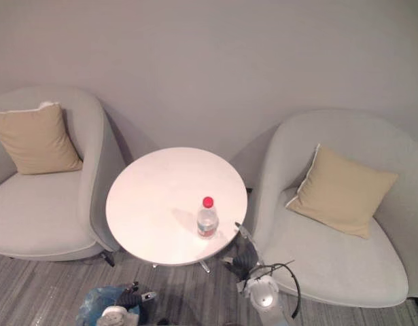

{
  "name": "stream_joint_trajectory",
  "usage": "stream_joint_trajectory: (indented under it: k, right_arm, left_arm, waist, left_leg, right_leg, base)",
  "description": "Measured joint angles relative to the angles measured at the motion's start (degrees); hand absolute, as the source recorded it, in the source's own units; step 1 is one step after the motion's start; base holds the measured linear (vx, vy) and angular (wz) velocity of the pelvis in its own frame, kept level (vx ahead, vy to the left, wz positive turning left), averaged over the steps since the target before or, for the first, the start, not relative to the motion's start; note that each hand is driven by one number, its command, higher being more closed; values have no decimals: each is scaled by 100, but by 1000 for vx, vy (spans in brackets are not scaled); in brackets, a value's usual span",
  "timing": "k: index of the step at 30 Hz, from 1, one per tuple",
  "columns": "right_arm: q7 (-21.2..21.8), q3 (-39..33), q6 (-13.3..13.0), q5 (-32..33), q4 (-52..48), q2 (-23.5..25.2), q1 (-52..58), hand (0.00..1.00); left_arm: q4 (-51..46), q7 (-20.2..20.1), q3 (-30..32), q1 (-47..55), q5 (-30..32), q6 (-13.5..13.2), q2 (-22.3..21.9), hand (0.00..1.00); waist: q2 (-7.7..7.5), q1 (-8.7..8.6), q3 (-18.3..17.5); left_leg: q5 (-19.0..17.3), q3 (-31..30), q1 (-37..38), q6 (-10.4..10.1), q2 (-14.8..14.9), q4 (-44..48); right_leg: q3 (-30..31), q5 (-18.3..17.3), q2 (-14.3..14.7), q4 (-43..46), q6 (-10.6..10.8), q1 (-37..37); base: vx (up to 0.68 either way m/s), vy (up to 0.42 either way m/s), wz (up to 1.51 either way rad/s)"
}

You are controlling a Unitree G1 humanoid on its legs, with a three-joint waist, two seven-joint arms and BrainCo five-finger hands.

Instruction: Gather rubbish on tea table into small bin, then transfer packed bag to large trash can.

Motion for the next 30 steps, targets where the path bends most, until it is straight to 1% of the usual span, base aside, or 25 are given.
stream_joint_trajectory:
  k: [4,6,8,13,17,19,22,25,26,30]
  right_arm:
    - [-21,10,2,56,58,-100,-233,0]
    - [-78,-5,5,186,133,-107,-353,0]
    - [-196,-34,23,397,440,-91,-586,0]
    - [-259,-77,66,769,645,-78,-912,0]
    - [-275,-116,70,967,885,-18,-1101,0]
    - [-274,-119,75,1141,1033,89,-1255,0]
    - [-266,-49,80,1185,1197,143,-1425,0]
    - [-245,-8,85,1241,1242,138,-1584,0]
    - [-242,6,89,1241,1261,138,-1609,100]
    - [-234,114,109,1254,1419,157,-1866,100]
  left_arm:
    - [-80,-7,-1,35,1,-5,0,0]
    - [-96,-8,-2,44,-1,-6,-9,0]
    - [-111,-19,-10,45,-3,-14,-23,0]
    - [-188,-20,-64,45,-3,-18,-22,0]
    - [-240,-31,-81,24,-8,-35,-16,0]
    - [-332,-32,-123,10,-7,-44,-1,0]
    - [-346,-30,-126,-3,-8,-48,-13,0]
    - [-401,-30,-153,-18,-8,-47,-11,0]
    - [-414,-28,-160,-17,-8,-45,-8,0]
    - [-451,-15,-224,-45,-7,-49,13,0]
  waist:
    - [48,11,2]
    - [83,16,-10]
    - [114,19,-14]
    - [130,87,11]
    - [127,168,48]
    - [135,175,183]
    - [163,198,220]
    - [174,244,235]
    - [172,251,240]
    - [140,287,280]
  left_leg:
    - [14,-127,-79,-9,-22,-56]
    - [51,-193,-152,-4,-34,-91]
    - [69,-317,-234,1,-46,-97]
    - [68,-481,-292,2,-54,-92]
    - [68,-603,-429,2,-87,-23]
    - [68,-709,-427,0,-89,10]
    - [85,-813,-484,-26,-77,12]
    - [103,-870,-651,-46,-70,39]
    - [103,-880,-657,-46,-71,41]
    - [103,-965,-688,-46,-85,46]
  right_leg:
    - [-106,-5,-3,-40,0,-6]
    - [-179,-7,-4,-48,2,-51]
    - [-251,-8,-1,-55,2,-42]
    - [-340,-28,-2,-55,-2,-5]
    - [-424,-121,-30,-13,-23,-66]
    - [-523,-252,-48,149,-20,-90]
    - [-622,-328,-49,247,-16,-138]
    - [-668,-329,-40,271,-19,-240]
    - [-675,-329,-40,271,-19,-239]
    - [-725,-329,-44,259,-19,-216]
  base:
    - [46,-7,15]
    - [90,-14,21]
    - [97,-13,23]
    - [40,-9,19]
    - [-27,-15,17]
    - [-68,-35,23]
    - [-51,-33,19]
    - [1,-22,10]
    - [28,-12,10]
    - [23,-9,12]
